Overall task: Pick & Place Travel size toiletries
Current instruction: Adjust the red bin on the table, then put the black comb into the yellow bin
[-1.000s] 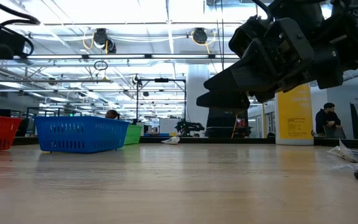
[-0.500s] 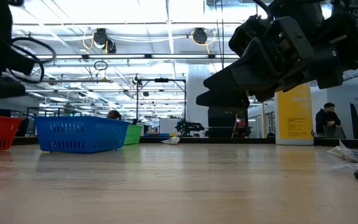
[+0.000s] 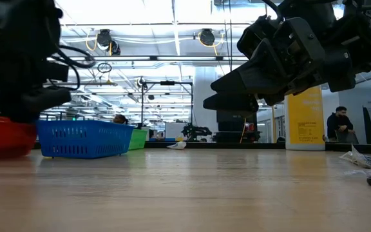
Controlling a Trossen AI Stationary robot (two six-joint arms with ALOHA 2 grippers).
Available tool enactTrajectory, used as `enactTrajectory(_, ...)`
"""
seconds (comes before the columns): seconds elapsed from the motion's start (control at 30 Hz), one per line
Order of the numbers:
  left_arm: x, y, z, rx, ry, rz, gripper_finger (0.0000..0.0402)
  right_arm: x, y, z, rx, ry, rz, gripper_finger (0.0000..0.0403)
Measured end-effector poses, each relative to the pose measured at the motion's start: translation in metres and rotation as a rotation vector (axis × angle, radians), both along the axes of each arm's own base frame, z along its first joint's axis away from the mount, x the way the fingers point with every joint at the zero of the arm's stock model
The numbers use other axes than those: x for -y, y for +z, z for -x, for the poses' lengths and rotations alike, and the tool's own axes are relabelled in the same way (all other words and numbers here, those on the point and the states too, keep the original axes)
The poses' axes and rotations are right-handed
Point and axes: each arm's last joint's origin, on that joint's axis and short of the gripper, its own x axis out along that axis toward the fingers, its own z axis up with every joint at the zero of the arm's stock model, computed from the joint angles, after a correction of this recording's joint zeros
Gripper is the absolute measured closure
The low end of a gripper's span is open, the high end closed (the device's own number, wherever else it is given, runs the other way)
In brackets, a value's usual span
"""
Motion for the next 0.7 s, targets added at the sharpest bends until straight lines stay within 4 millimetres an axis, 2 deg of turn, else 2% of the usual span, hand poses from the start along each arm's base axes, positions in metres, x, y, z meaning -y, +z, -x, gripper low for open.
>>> enactTrajectory(0.27, -0.025, 0.002, -0.008, -0.015, -0.032, -0.138, 0.0382, 0.0, 0.0, 0.0, 0.0, 0.0, 0.0, 0.0147)
enactTrajectory(0.47, -0.042, 0.006, -0.011, -0.064, -0.095, -0.218, 0.0387, 0.0, -0.001, 0.0, -0.005, 0.0, 0.002, 0.0147)
enactTrajectory(0.6, -0.039, 0.022, -0.013, -0.028, -0.145, -0.208, 0.0399, -0.004, -0.005, 0.003, -0.048, 0.025, 0.052, 0.0147)
enactTrajectory(0.7, -0.03, 0.041, -0.014, 0.067, -0.195, -0.213, 0.0392, -0.012, 0.003, 0.009, -0.076, 0.069, 0.097, 0.0147)
